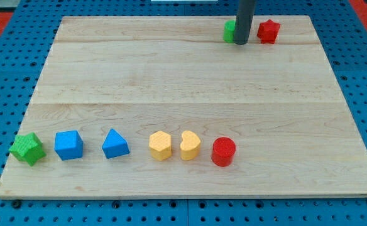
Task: Separate the red circle from the line of blocks
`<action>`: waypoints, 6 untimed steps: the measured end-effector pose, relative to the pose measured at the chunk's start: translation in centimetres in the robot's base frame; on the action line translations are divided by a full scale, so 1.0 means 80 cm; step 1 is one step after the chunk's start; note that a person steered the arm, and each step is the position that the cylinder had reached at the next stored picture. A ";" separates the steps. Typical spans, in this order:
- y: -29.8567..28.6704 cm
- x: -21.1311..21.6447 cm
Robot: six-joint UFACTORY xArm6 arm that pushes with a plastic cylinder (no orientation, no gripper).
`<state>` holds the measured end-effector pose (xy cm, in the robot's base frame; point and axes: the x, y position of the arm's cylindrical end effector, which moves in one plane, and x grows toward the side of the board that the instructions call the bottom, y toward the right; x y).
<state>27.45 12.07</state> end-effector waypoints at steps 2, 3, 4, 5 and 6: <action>0.148 0.263; 0.142 0.375; 0.070 0.419; -0.041 0.397; -0.103 0.330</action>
<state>53.85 3.86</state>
